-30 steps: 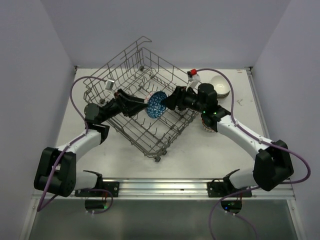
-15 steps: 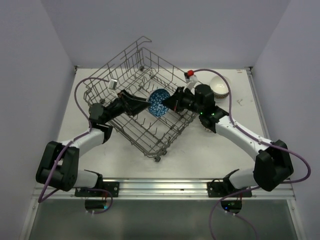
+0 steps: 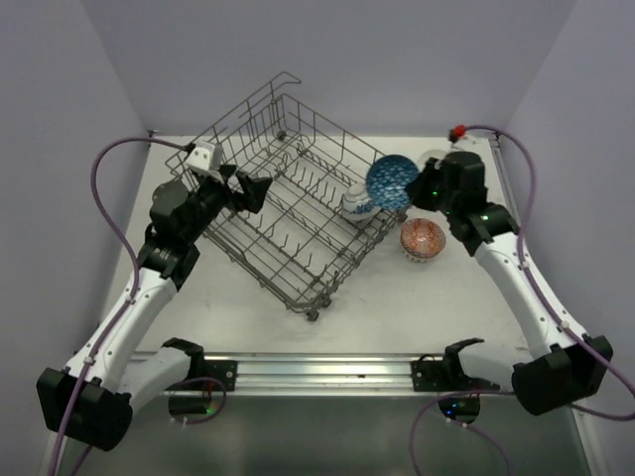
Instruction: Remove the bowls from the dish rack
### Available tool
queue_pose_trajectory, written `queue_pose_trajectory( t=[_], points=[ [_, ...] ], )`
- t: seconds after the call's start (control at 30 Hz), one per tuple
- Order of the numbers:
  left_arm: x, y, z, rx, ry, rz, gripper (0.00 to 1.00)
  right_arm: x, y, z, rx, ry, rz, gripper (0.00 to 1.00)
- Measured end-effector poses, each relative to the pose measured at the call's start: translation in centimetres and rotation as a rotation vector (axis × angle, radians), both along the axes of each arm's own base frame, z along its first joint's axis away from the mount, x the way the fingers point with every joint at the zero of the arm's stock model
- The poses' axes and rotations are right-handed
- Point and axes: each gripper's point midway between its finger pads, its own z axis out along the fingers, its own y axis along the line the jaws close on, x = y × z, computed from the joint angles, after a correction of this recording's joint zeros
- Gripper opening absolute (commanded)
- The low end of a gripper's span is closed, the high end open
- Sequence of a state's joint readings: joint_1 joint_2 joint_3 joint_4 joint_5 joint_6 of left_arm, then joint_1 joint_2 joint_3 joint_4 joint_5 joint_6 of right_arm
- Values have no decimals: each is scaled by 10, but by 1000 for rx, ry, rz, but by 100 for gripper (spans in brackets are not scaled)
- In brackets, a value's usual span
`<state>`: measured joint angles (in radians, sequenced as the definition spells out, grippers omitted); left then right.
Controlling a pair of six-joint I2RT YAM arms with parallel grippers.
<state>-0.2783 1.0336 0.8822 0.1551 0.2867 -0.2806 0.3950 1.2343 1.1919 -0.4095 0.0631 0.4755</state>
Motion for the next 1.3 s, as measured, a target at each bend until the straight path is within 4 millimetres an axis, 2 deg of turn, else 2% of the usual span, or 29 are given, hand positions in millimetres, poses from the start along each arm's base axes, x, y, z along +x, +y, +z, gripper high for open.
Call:
queue_pose_trajectory(
  t=[0.07, 0.17, 0.23, 0.33, 0.47, 0.6, 0.77, 1.0, 1.07, 1.17, 1.2, 1.3],
  points=[
    [-6, 11, 2, 53, -42, 63, 100, -1, -55, 2, -10, 6, -147, 0],
    [-14, 19, -14, 138, -36, 115, 100, -13, -135, -7, -35, 31, -380, 0],
    [-14, 22, -26, 194, -13, 143, 100, -26, -168, -23, -47, 77, -479, 0],
    [-15, 23, -37, 249, 6, 160, 100, -41, -192, -58, -54, 186, -549, 0],
    [-15, 24, -39, 277, 6, 170, 100, -55, -196, -103, -50, 345, -556, 0],
    [-15, 24, -40, 286, 6, 172, 100, -56, -183, -136, -14, 454, -494, 0],
    [-16, 23, -41, 288, 7, 165, 100, -52, -170, -152, 31, 505, -433, 0],
    [-17, 21, -43, 291, 12, 149, 100, -43, -163, -169, 48, 551, -384, 0],
    [-17, 20, -44, 292, 13, 147, 100, -42, -162, -173, 49, 569, -370, 4],
    [-17, 19, -44, 292, 14, 144, 100, -38, -159, -175, 58, 580, -349, 28],
    [-17, 19, -45, 293, 15, 143, 100, -36, -158, -174, 60, 578, -340, 43],
    [-17, 18, -45, 292, 16, 137, 100, -29, -156, -165, 63, 552, -318, 55]
  ],
)
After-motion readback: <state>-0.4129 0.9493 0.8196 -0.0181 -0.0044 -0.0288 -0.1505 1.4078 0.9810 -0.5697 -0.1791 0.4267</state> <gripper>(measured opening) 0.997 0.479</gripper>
